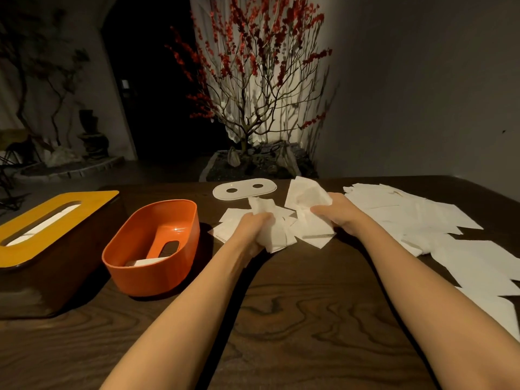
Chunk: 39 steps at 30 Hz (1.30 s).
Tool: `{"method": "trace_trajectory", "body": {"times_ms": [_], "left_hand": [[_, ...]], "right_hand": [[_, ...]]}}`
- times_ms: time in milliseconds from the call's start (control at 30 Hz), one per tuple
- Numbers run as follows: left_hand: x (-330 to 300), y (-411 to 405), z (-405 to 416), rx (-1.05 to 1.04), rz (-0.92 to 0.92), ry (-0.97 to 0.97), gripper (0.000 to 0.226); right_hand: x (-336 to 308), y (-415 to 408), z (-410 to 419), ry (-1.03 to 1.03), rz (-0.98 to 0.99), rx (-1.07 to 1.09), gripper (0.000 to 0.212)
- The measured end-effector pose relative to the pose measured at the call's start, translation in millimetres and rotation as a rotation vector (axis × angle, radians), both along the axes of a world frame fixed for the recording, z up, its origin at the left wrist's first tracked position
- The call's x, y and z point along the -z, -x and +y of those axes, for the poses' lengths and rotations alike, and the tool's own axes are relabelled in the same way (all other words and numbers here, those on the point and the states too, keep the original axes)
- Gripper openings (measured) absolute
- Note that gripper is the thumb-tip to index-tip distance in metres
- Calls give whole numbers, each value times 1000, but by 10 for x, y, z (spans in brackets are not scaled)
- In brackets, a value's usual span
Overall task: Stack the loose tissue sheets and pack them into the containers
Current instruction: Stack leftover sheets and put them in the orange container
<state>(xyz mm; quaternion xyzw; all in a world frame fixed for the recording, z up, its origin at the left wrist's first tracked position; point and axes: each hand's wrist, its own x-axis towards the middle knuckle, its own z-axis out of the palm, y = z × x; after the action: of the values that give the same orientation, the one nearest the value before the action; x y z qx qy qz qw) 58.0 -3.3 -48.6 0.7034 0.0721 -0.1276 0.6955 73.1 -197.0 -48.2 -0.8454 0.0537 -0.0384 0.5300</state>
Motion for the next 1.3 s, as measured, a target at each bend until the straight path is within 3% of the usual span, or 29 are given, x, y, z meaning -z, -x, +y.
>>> {"method": "trace_trajectory", "body": {"times_ms": [67,133,267,400,567,767,900,1067,1200,1300], "left_hand": [[5,58,10,-17,114,349,32],[12,120,4,-26,171,571,25],[20,180,-49,-34,233,762,31],[76,170,-123,-5,238,938,41],[122,153,-182,29,136,923,71],[91,200,-191,-39,143,889,58],[77,119,-141,-80,145,960,54],[146,32,-110,-136,38,864,49],[175,-4,-92,-142,22,859,54],[196,-22,-67,-117,8,898,59]], "right_hand": [[-35,80,54,-204,-20,9,37],[-74,168,123,-401,3,-3,38],[-89,288,272,-719,185,-132,36],[-54,335,442,-854,297,-195,24],[-60,355,591,-757,340,-126,32],[-73,420,593,-657,351,-229,28],[-86,393,542,-643,405,-143,39],[-99,379,544,-521,399,-17,40],[-82,366,540,-230,257,18,30],[-108,371,512,-225,226,30,20]]}}
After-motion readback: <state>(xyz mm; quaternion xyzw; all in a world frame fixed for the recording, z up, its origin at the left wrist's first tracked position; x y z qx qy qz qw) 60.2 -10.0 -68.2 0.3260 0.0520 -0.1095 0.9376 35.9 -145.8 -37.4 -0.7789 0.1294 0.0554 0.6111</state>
